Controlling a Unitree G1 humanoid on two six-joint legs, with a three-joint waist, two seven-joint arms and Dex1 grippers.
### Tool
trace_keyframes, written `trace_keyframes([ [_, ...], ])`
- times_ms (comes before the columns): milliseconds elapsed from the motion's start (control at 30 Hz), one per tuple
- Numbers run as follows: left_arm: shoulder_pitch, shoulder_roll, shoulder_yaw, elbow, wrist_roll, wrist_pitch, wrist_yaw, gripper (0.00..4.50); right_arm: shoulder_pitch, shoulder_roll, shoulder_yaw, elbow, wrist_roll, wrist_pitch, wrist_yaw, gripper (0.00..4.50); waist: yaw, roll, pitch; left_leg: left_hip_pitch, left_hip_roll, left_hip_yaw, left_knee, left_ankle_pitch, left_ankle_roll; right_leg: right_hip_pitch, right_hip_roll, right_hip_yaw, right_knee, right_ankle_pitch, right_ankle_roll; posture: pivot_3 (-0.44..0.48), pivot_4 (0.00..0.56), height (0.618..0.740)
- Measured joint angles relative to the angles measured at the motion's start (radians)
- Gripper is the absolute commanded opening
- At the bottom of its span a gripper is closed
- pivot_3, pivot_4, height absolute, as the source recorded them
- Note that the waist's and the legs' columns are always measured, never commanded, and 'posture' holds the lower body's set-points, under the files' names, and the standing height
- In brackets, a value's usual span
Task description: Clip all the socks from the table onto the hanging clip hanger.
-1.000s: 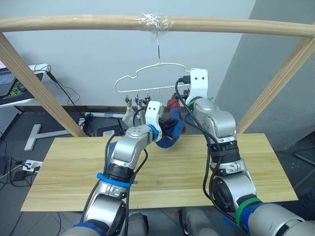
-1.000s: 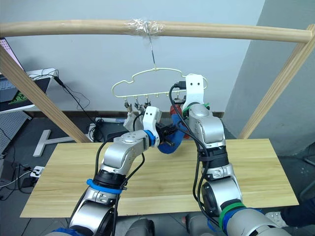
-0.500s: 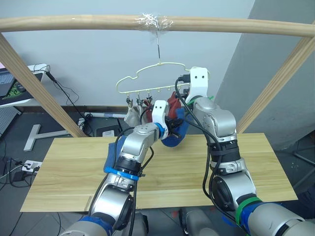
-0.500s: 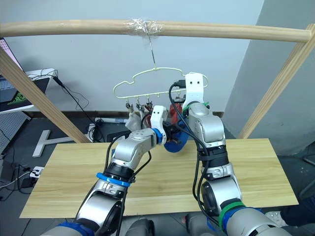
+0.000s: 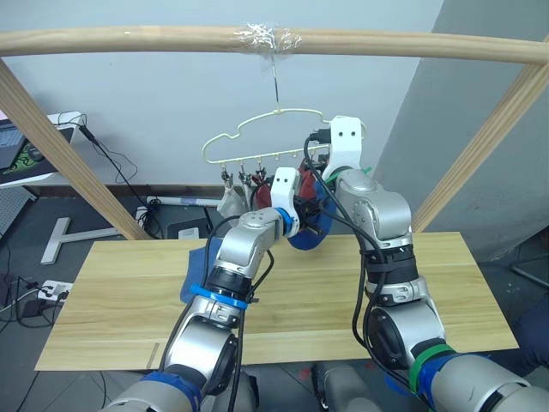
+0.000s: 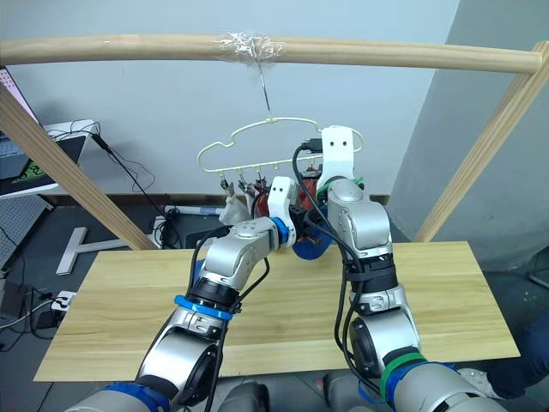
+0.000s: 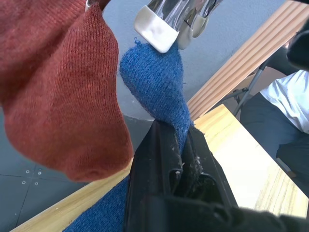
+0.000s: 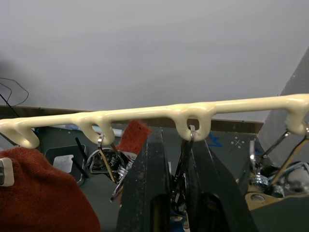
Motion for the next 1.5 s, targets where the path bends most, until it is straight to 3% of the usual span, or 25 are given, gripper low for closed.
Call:
trace_keyframes([
  [667, -0.027, -0.012, 0.032, -0.003, -0.022, 0.002, 0.015, 0.07, 0.001, 0.003, 0.000, -0.004, 0.000, 0.001, 0.001, 0.05, 0.000, 0.000, 0.000, 0.000, 0.000, 0.000, 0.000, 0.000, 0.000, 0.000, 0.000, 0.000, 0.000, 0.000, 0.000, -0.097, 0.124, 0.740],
  [900, -0.027, -0.012, 0.039, -0.003, -0.032, 0.002, 0.015, 0.00, 0.002, 0.003, 0.001, -0.004, 0.000, 0.013, 0.004, 2.67, 0.000, 0.000, 0.000, 0.000, 0.000, 0.000, 0.000, 0.000, 0.000, 0.000, 0.000, 0.000, 0.000, 0.000, 0.000, -0.095, 0.123, 0.740],
  [933, -0.027, -0.012, 0.039, -0.003, -0.033, 0.002, 0.015, 0.00, 0.002, 0.003, 0.001, -0.004, 0.000, 0.013, 0.004, 2.95, 0.000, 0.000, 0.000, 0.000, 0.000, 0.000, 0.000, 0.000, 0.000, 0.000, 0.000, 0.000, 0.000, 0.000, 0.000, -0.095, 0.123, 0.740],
  [967, -0.027, -0.012, 0.039, -0.003, -0.034, 0.002, 0.015, 0.00, 0.002, 0.003, 0.001, -0.004, 0.000, 0.013, 0.004, 2.95, 0.000, 0.000, 0.000, 0.000, 0.000, 0.000, 0.000, 0.000, 0.000, 0.000, 0.000, 0.000, 0.000, 0.000, 0.000, -0.097, 0.124, 0.740],
  [1167, -0.027, -0.011, 0.040, -0.003, -0.046, 0.022, 0.012, 1.45, 0.002, 0.003, 0.001, -0.004, 0.000, 0.013, 0.003, 3.00, 0.000, 0.000, 0.000, 0.000, 0.000, 0.000, 0.000, 0.000, 0.000, 0.000, 0.000, 0.000, 0.000, 0.000, 0.000, -0.097, 0.126, 0.740],
  [1333, -0.026, -0.007, 0.039, -0.011, -0.053, 0.029, 0.011, 3.04, 0.003, 0.003, 0.001, -0.005, 0.000, 0.013, 0.004, 3.00, 0.000, 0.000, 0.000, 0.000, 0.000, 0.000, 0.000, 0.000, 0.000, 0.000, 0.000, 0.000, 0.000, 0.000, 0.000, -0.096, 0.126, 0.740],
  [1500, 0.019, 0.020, 0.026, -0.116, -0.062, 0.082, -0.007, 3.04, 0.012, 0.002, 0.001, -0.029, 0.002, 0.035, 0.008, 3.00, -0.002, 0.000, 0.000, 0.000, 0.000, 0.000, 0.000, 0.000, 0.000, 0.000, 0.000, 0.000, 0.000, 0.000, 0.000, -0.097, 0.132, 0.740],
])
